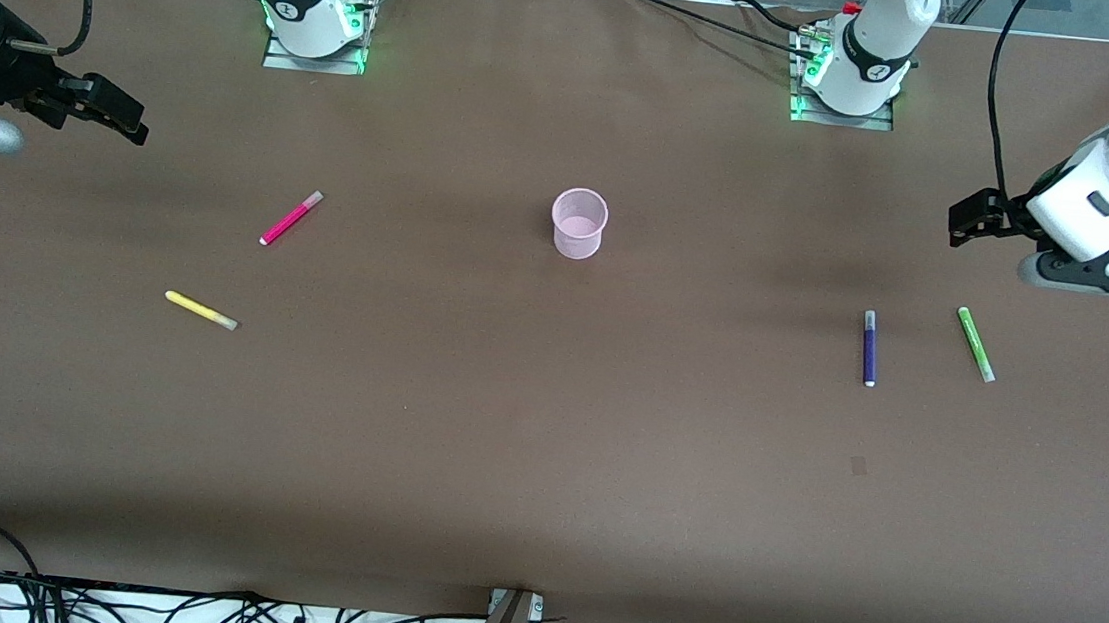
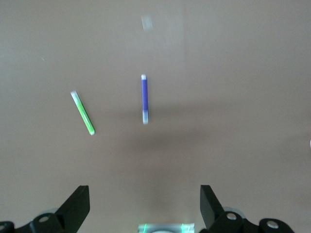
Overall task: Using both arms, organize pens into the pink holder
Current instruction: 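Lower both grippers onto the blue and pink markers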
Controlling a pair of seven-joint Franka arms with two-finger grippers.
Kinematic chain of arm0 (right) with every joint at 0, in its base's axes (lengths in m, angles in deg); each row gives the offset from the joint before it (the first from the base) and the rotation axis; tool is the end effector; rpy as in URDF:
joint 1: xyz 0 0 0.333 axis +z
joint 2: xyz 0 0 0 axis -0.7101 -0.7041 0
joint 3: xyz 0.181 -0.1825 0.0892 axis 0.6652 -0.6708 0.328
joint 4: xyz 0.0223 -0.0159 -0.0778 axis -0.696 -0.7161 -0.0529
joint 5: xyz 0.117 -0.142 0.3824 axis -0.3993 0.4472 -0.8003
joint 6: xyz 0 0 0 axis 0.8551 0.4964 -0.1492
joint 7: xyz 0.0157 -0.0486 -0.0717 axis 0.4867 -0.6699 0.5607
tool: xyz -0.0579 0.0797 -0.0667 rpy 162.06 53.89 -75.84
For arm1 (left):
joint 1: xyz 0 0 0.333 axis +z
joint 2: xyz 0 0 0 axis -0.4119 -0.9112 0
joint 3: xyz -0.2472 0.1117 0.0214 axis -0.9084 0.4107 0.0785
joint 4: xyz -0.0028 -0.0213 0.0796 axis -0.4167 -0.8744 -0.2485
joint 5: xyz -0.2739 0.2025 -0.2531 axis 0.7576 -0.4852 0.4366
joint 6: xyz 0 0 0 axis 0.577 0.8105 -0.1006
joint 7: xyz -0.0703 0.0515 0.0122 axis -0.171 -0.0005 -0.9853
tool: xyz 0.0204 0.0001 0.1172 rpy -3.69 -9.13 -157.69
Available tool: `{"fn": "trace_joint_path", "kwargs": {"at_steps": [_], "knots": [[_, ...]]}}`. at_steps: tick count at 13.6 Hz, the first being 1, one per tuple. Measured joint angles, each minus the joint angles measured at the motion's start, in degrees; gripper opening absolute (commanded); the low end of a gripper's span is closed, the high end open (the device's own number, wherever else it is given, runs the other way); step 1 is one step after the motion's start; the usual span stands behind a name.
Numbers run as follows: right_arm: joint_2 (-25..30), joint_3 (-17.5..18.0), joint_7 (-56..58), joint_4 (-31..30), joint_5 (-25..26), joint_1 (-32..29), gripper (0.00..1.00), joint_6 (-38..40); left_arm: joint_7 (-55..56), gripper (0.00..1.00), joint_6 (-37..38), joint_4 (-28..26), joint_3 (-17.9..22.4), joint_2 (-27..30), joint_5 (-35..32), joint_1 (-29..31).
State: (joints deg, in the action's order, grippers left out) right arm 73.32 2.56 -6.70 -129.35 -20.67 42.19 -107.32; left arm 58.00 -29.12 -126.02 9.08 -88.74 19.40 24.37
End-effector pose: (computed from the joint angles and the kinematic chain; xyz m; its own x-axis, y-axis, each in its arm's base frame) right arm 0.5672 0.0304 0.5442 0.9901 -0.1090 -0.0882 -0.1097 -0.9940 -0.0027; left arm 0.5791 -0.0462 0.4900 0.9719 -0.0844 -0.2197 -0.0972 -0.9941 -0.0481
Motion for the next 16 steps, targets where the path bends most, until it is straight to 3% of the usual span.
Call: {"fn": "trace_joint_path", "kwargs": {"at_steps": [4,9,13,16], "knots": [[-0.70,-0.01,-0.02,0.00,0.00,0.00,1.00,0.02,-3.95,1.00,0.37,-0.33,0.50,-7.40,-0.03,1.55],[-3.56,-0.08,-5.89,-0.33,0.00,-0.04,1.00,0.18,-4.69,1.00,-19.42,-3.98,0.68,-20.26,-1.47,2.55],[-8.06,-0.16,-16.14,-3.03,0.01,-0.07,0.99,-1.04,-4.89,1.00,-37.92,-12.12,0.61,-24.81,-1.96,2.50],[-11.25,-0.49,-20.90,-8.38,0.04,-0.10,0.99,-9.17,-4.99,1.00,-41.57,-14.89,0.67,-26.17,-2.16,2.63]]}}
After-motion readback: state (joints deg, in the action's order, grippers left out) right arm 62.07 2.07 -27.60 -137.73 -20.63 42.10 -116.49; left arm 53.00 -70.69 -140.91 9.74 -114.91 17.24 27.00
